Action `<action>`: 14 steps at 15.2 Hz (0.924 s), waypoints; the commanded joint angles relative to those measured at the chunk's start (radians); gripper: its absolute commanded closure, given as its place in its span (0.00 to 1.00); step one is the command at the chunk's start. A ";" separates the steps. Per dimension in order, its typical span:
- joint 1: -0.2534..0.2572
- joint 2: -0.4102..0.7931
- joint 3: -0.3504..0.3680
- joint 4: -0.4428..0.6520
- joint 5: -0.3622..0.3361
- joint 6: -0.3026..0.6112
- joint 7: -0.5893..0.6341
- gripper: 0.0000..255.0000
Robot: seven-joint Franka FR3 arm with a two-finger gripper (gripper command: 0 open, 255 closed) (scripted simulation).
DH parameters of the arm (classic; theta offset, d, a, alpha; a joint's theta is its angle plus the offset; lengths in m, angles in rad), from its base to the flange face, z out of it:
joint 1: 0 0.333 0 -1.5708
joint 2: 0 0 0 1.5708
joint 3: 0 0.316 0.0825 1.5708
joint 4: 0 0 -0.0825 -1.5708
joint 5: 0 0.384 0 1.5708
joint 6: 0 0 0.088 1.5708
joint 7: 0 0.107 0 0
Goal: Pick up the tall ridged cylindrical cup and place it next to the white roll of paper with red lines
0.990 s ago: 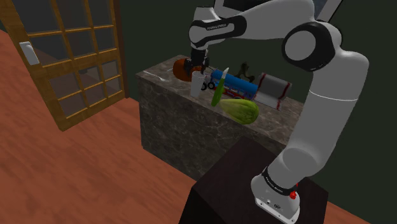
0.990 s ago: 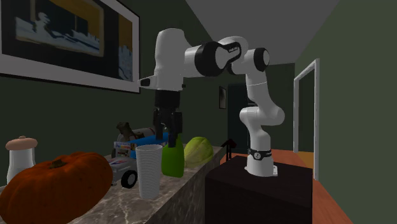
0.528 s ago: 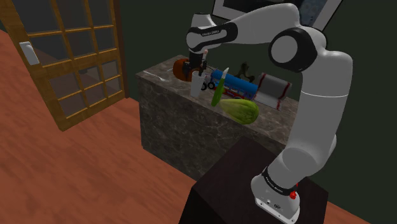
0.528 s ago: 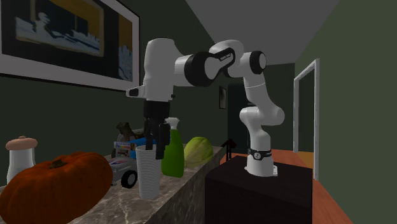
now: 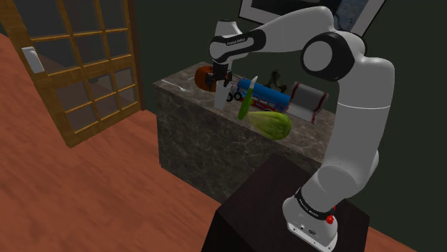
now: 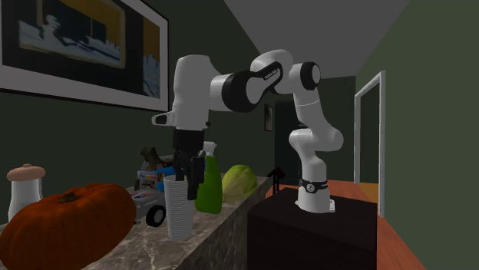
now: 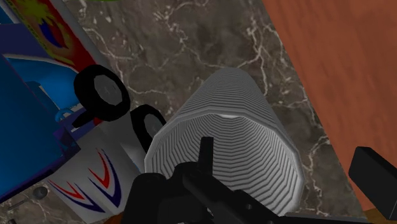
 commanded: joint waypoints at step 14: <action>0.000 -0.009 0.000 0.013 0.001 -0.022 -0.002 1.00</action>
